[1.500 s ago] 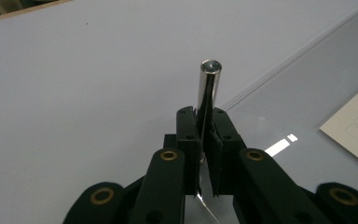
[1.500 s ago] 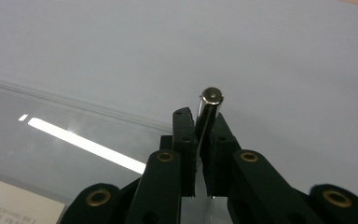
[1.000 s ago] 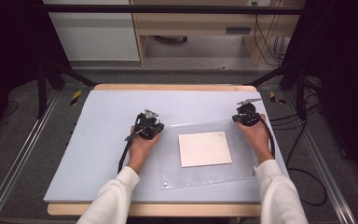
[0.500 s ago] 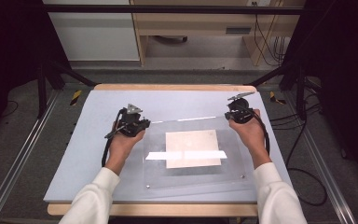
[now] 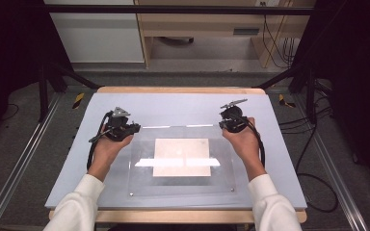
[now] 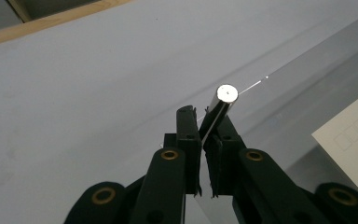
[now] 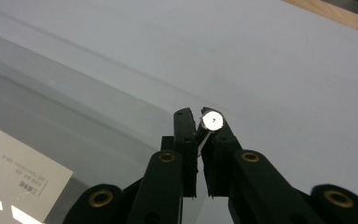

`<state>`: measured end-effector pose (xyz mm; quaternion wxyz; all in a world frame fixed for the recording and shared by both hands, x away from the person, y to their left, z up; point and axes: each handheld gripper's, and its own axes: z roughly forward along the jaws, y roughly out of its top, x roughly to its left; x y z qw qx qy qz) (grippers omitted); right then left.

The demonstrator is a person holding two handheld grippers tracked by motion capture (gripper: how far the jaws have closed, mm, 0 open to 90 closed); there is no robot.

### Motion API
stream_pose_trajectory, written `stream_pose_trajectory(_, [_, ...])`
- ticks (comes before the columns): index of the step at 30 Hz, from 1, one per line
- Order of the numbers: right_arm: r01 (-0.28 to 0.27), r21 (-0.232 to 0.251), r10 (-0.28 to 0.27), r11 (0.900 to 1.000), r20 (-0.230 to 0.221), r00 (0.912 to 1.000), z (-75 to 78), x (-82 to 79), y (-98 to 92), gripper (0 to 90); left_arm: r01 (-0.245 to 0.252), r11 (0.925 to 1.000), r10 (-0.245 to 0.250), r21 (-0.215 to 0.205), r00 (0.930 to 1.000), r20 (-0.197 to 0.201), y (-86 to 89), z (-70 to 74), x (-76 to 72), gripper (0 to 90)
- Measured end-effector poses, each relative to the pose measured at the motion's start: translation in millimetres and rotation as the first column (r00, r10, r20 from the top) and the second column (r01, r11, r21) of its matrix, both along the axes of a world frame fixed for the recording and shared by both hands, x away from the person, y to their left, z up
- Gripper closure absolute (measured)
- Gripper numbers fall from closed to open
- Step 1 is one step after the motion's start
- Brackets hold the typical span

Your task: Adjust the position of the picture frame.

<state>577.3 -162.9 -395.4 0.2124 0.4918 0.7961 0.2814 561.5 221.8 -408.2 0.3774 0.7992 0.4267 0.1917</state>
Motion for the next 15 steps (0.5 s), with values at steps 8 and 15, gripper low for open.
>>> stream_pose_trajectory(8, [-0.005, -0.003, 0.005, 1.0, -0.027, 0.9996, -12.8, -7.4, 9.4, 85.3, 0.007, 1.0, -0.007, 0.003, 0.9997, -0.022, 9.7, -12.3, -0.8, 83.7])
stream_pose_trajectory(15, [0.001, 0.002, -0.001, 1.0, -0.054, 0.9985, -27.6, -9.0, 5.6, 85.3, 0.016, 0.9997, -0.016, 0.015, 0.9989, -0.045, 4.9, -26.1, 3.2, 83.7])
